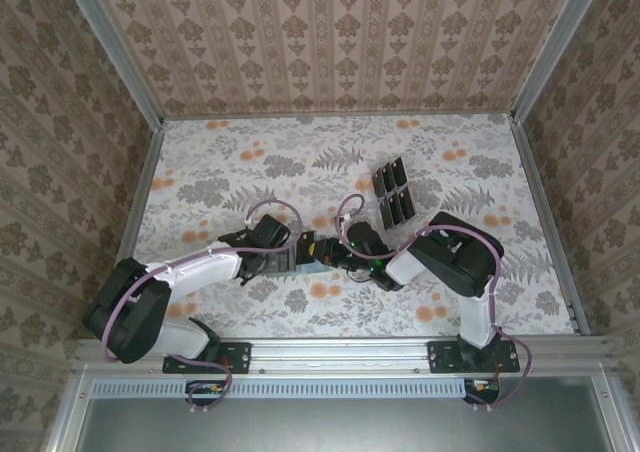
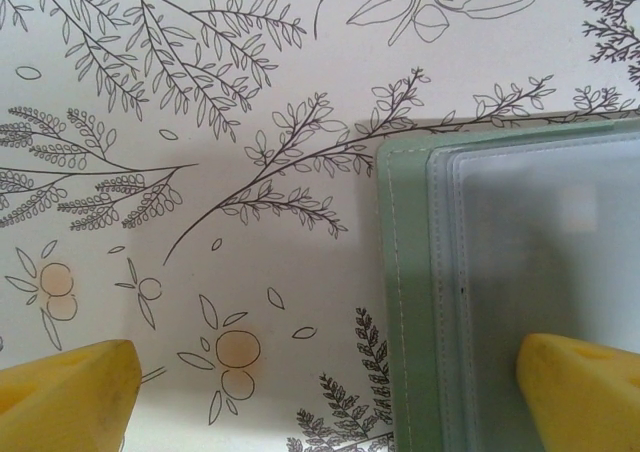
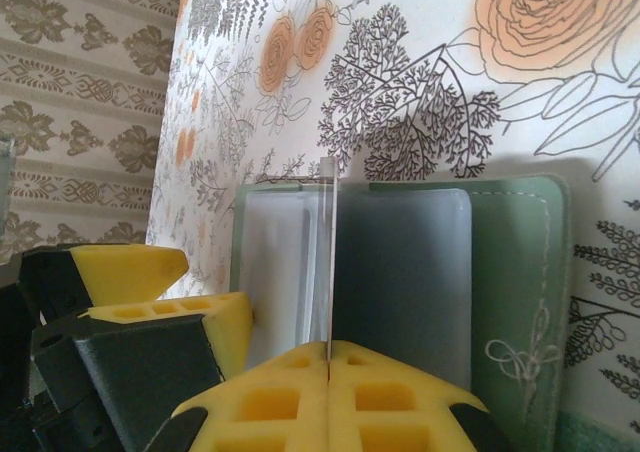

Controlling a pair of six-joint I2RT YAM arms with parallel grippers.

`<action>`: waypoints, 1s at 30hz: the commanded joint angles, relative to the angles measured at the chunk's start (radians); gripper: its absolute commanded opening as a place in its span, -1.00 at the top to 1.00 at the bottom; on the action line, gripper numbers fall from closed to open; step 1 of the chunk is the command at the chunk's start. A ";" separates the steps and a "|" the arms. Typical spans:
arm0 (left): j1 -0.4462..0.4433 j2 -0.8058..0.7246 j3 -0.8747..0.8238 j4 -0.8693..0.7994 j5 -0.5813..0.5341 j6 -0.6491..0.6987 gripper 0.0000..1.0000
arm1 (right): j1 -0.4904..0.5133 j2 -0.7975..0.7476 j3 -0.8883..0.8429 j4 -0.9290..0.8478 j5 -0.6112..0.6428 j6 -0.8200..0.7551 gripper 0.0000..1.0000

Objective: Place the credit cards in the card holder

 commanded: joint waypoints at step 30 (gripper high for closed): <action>0.002 -0.116 -0.062 -0.047 0.066 -0.053 -1.00 | -0.006 -0.021 -0.007 0.023 -0.023 0.040 1.00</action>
